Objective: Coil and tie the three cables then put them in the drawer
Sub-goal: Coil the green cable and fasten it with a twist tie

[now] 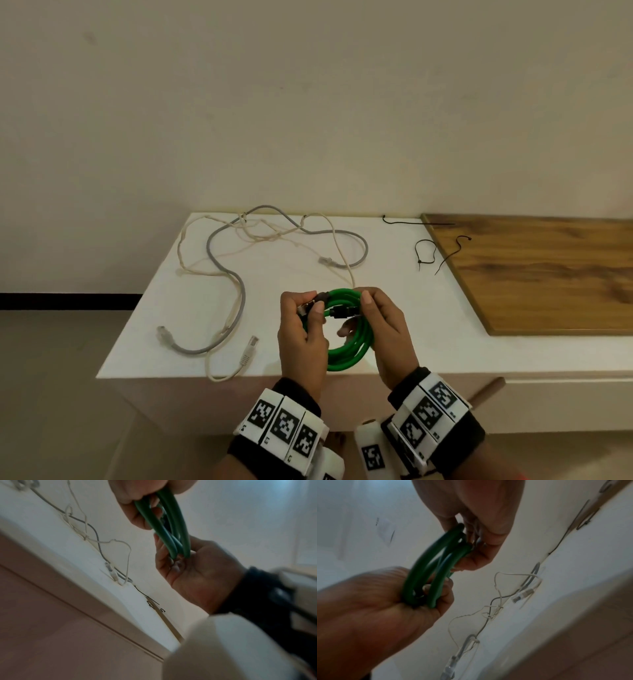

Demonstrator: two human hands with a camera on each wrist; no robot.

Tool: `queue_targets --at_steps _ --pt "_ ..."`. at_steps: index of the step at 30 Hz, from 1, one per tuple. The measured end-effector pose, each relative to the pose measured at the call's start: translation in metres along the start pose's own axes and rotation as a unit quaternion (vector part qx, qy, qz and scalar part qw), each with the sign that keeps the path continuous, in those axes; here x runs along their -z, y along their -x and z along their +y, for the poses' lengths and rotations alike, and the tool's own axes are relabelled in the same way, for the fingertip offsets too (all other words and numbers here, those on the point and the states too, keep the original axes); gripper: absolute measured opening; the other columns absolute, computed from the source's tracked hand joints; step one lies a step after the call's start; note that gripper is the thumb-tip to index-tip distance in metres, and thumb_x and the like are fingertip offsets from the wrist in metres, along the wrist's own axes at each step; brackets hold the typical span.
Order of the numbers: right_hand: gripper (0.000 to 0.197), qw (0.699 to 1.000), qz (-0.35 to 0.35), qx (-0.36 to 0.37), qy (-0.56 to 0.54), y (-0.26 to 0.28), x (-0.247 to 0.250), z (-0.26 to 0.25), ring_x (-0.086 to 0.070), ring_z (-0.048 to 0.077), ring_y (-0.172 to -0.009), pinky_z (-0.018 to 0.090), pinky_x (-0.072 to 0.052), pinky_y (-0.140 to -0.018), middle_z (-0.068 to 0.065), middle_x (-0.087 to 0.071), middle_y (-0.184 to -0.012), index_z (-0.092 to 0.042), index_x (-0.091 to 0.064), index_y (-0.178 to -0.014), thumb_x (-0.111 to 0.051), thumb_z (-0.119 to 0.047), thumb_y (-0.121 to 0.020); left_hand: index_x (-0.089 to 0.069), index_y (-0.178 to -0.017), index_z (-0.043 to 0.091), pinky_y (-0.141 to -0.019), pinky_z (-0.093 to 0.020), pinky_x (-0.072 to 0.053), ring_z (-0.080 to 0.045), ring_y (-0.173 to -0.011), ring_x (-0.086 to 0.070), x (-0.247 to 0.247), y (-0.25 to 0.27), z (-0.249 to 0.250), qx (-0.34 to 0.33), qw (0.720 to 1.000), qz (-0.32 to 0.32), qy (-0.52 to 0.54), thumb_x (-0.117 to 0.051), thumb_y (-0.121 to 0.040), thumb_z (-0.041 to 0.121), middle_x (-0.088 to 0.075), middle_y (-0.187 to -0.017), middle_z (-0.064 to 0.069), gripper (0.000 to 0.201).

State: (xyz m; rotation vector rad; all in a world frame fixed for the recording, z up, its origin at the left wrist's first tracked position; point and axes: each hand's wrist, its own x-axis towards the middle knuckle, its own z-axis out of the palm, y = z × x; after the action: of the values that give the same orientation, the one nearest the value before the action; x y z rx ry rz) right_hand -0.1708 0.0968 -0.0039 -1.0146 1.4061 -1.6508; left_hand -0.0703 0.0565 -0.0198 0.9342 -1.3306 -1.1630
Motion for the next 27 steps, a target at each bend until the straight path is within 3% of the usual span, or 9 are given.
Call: queue_targets --at_steps 4,9,13,15,17,19,22,25,27 --pt "0.031 0.999 -0.006 -0.008 0.042 0.020 -0.016 0.018 -0.063 0.018 -0.061 0.027 -0.054 -0.058 0.006 -0.067 -0.079 -0.006 -0.057 -0.104 -0.032 -0.024 -0.098 -0.046 -0.085 0.029 -0.056 -0.027 -0.038 -0.014 -0.058 -0.047 0.030 0.010 -0.018 0.015 1.000 0.005 0.019 -0.046 -0.092 0.007 -0.054 -0.075 0.002 0.023" --pt "0.017 0.977 0.077 -0.105 0.171 -0.025 0.052 0.007 -0.057 0.018 -0.060 0.022 -0.048 -0.054 0.009 -0.060 -0.071 -0.009 -0.058 -0.080 -0.046 -0.008 -0.093 -0.045 -0.085 0.028 -0.052 -0.025 -0.036 -0.012 -0.060 -0.046 0.035 0.004 -0.015 0.021 0.999 -0.009 0.025 -0.045 -0.092 0.006 -0.053 -0.074 0.001 0.023" --pt "0.025 0.908 0.119 -0.188 0.356 -0.082 0.117 0.000 -0.055 0.021 -0.061 0.030 -0.047 -0.058 0.013 -0.060 -0.075 -0.009 -0.058 -0.071 -0.045 -0.001 -0.091 -0.046 -0.083 0.027 -0.042 -0.018 -0.036 -0.014 -0.056 -0.044 0.034 0.001 -0.018 0.019 1.000 -0.008 0.016 -0.045 -0.092 0.007 -0.053 -0.072 -0.002 0.023" --pt "0.024 0.853 0.112 -0.195 0.471 -0.108 0.136 -0.001 -0.060 0.031 -0.081 0.037 -0.049 -0.071 0.018 -0.062 -0.095 -0.004 -0.064 -0.092 -0.040 0.000 -0.089 -0.046 -0.083 0.026 -0.039 -0.017 -0.035 -0.015 -0.055 -0.043 0.032 0.000 -0.020 0.023 1.000 -0.008 0.013 -0.045 -0.092 0.007 -0.053 -0.071 -0.004 0.021" --pt "0.033 0.792 0.097 -0.183 0.574 -0.126 0.143 -0.004 -0.056 0.035 -0.107 0.037 -0.046 -0.087 0.020 -0.056 -0.121 -0.005 -0.055 -0.117 -0.038 0.000 -0.089 -0.047 -0.084 0.024 -0.038 -0.016 -0.035 -0.017 -0.055 -0.040 0.032 0.001 -0.021 0.030 0.999 -0.015 0.020 -0.045 -0.092 0.007 -0.053 -0.071 -0.006 0.019" --pt "0.043 0.762 0.071 -0.201 0.611 -0.139 0.144 -0.007 -0.050 0.037 -0.119 0.042 -0.044 -0.098 0.019 -0.048 -0.135 -0.007 -0.042 -0.132 -0.036 0.000 -0.090 -0.048 -0.084 0.023 -0.038 -0.016 -0.035 -0.017 -0.054 -0.040 0.031 0.000 -0.023 0.026 0.999 -0.019 0.022 -0.045 -0.092 0.006 -0.053 -0.072 -0.007 0.019" --pt "0.047 0.720 0.033 -0.229 0.654 -0.156 0.153 0.003 -0.048 0.037 -0.122 0.043 -0.042 -0.101 0.020 -0.045 -0.138 -0.007 -0.035 -0.137 -0.035 -0.001 -0.091 -0.049 -0.084 0.022 -0.037 -0.015 -0.035 -0.018 -0.053 -0.040 0.032 -0.002 -0.026 0.024 0.999 -0.019 0.023 -0.045 -0.091 0.005 -0.054 -0.072 -0.006 0.019" --pt "0.043 0.666 0.005 -0.259 0.699 -0.168 0.171 0.024 -0.053 0.035 -0.117 0.041 -0.045 -0.099 0.017 -0.053 -0.130 -0.006 -0.043 -0.132 -0.043 -0.012 -0.089 -0.050 -0.085 0.023 -0.038 -0.016 -0.038 -0.018 -0.055 -0.042 0.032 -0.006 -0.029 0.033 0.999 -0.015 0.017 -0.045 -0.091 0.006 -0.055 -0.074 -0.006 0.018" --pt "0.034 0.667 -0.003 -0.272 0.693 -0.164 0.171 0.028 -0.054 0.033 -0.115 0.036 -0.046 -0.096 0.017 -0.056 -0.126 -0.001 -0.049 -0.124 -0.041 -0.010 -0.092 -0.050 -0.085 0.023 -0.038 -0.016 -0.037 -0.017 -0.055 -0.041 0.032 -0.007 -0.030 0.037 0.999 -0.011 0.014 -0.046 -0.091 0.007 -0.054 -0.073 -0.005 0.018"
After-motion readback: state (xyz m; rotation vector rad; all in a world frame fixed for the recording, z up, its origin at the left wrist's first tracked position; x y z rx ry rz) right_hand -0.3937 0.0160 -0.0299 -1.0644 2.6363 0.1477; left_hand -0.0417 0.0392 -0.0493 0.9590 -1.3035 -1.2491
